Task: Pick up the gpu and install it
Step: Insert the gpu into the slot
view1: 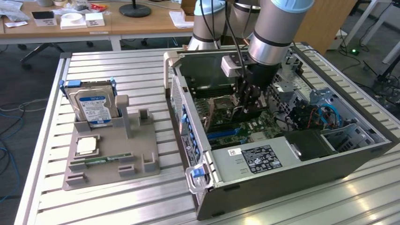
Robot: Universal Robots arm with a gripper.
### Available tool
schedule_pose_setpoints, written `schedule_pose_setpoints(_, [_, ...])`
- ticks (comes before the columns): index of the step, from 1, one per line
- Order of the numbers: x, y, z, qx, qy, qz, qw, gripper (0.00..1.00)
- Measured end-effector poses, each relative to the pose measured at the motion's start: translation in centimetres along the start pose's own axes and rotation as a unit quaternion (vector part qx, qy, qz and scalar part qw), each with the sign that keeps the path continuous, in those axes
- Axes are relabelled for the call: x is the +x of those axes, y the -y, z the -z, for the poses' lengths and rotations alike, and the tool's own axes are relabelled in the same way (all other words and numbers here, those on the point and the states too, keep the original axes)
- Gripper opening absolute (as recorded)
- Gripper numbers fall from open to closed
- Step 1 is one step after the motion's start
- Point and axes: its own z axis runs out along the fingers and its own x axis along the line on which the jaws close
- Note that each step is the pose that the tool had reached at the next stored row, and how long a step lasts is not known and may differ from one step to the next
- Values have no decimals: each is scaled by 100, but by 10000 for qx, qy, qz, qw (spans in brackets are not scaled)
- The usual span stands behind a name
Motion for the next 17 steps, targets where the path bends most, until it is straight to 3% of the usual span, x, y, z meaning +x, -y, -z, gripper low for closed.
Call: schedule_pose_setpoints(17, [58, -34, 2, 3, 0, -1, 10000, 26])
